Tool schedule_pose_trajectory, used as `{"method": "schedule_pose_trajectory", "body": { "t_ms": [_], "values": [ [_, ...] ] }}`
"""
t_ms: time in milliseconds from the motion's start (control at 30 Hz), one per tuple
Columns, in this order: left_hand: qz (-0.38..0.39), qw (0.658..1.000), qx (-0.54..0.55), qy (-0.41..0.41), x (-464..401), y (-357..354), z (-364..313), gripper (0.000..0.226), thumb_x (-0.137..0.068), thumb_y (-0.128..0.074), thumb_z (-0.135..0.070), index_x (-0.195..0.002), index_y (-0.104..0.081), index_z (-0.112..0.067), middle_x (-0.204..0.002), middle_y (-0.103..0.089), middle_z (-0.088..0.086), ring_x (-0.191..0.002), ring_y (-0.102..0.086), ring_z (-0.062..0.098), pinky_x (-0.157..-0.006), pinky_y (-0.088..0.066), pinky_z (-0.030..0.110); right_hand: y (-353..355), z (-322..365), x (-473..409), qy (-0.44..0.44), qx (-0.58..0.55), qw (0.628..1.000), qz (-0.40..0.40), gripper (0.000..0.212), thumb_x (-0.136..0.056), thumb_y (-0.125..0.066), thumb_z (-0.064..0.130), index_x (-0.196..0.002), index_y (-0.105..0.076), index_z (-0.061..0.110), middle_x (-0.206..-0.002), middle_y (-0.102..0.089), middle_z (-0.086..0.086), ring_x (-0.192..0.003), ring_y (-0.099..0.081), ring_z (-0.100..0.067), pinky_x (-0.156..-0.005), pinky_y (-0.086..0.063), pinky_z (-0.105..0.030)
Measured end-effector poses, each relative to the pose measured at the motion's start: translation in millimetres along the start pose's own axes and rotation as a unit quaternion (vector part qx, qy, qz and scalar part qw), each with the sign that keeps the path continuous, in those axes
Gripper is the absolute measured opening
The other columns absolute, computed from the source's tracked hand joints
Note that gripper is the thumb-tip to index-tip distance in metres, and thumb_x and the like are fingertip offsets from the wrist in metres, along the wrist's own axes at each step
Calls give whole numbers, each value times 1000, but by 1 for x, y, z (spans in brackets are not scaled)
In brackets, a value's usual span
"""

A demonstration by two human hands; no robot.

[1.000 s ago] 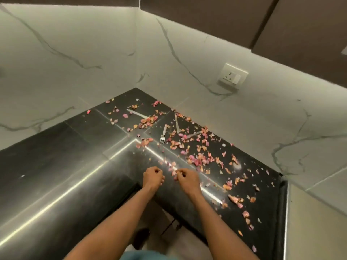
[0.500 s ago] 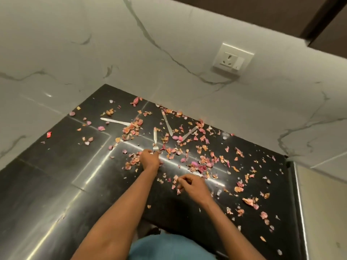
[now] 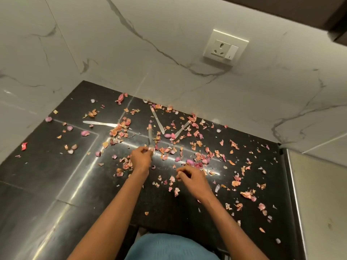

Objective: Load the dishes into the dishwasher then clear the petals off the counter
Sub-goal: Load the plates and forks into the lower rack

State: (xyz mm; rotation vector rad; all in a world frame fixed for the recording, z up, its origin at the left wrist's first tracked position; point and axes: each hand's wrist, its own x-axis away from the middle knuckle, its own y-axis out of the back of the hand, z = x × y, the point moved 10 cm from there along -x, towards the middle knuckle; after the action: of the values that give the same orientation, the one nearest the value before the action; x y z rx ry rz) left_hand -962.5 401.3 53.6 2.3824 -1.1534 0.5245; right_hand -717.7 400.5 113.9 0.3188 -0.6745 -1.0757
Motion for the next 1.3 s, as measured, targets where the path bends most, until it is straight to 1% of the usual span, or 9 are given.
{"method": "schedule_pose_trajectory", "body": {
  "t_ms": [233,333,433,500,700,900,1000,1133,1300],
  "values": [
    [255,964,67,23,120,-31,10,13,-94,-70,-18,-99,-76,-8,-74,-62,8,-53,-46,10,-43,-33,22,38,25,34,112,86,980,-139,84,-95,-71,20,-160,-23,44,-165,-18,11,-148,-27,-6,-117,-28,-31],
    [333,940,62,41,153,-51,21,12,-96,-67,-15,-99,-76,-8,-75,-57,11,-52,-42,11,-42,-28,23,52,23,55,146,143,968,-148,74,-97,-68,21,-158,-32,42,-168,-19,12,-154,-17,-5,-122,-23,-31],
    [387,920,38,43,171,-62,21,14,-97,-65,-14,-93,-77,-10,-79,-57,14,-50,-39,9,-41,-26,20,75,10,83,178,178,953,-169,33,-100,-63,27,-132,-68,25,-142,-61,6,-139,-43,-4,-117,-43,-41],
    [414,908,4,57,179,-64,22,16,-98,-63,-13,-96,-78,-10,-76,-60,7,-49,-39,6,-41,-27,18,90,-1,107,185,209,942,-189,28,-99,-64,33,-123,-73,23,-125,-69,8,-122,-55,-8,-102,-51,-40],
    [536,837,-96,52,231,-80,12,22,-98,-59,-18,-102,-77,-5,-77,-57,7,-51,-37,8,-43,-28,16,113,-34,185,192,245,932,-184,29,-99,-53,35,-118,-74,27,-106,-74,12,-100,-67,-10,-85,-53,-38],
    [519,852,-65,-27,309,-122,-3,40,-100,-54,-43,-109,-76,-10,-99,-72,17,-80,-65,25,-69,-55,36,137,-86,282,87,50,961,-257,24,-100,-61,31,-114,-76,18,-90,-72,10,-79,-64,4,-76,-52,-19],
    [541,835,-47,-90,371,-151,-3,32,-96,-62,-34,-110,-74,-8,-103,-69,25,-89,-69,34,-82,-59,44,143,-118,347,18,-47,946,-319,12,-100,-67,22,-103,-78,18,-78,-72,8,-71,-66,-4,-70,-51,-23],
    [580,793,-91,-163,457,-180,28,13,-95,-65,-7,-103,-73,0,-99,-68,26,-87,-73,30,-82,-62,42,140,-158,431,-55,-89,936,-335,17,-100,-66,18,-89,-79,19,-64,-63,24,-61,-58,3,-60,-37,-9],
    [641,705,-198,-232,548,-201,93,10,-92,-70,-5,-100,-74,-9,-84,-74,14,-73,-75,30,-76,-62,50,132,-196,529,-102,-133,900,-403,20,-101,-67,29,-82,-74,34,-60,-58,12,-54,-53,-7,-54,-40,-23]
  ]
}}
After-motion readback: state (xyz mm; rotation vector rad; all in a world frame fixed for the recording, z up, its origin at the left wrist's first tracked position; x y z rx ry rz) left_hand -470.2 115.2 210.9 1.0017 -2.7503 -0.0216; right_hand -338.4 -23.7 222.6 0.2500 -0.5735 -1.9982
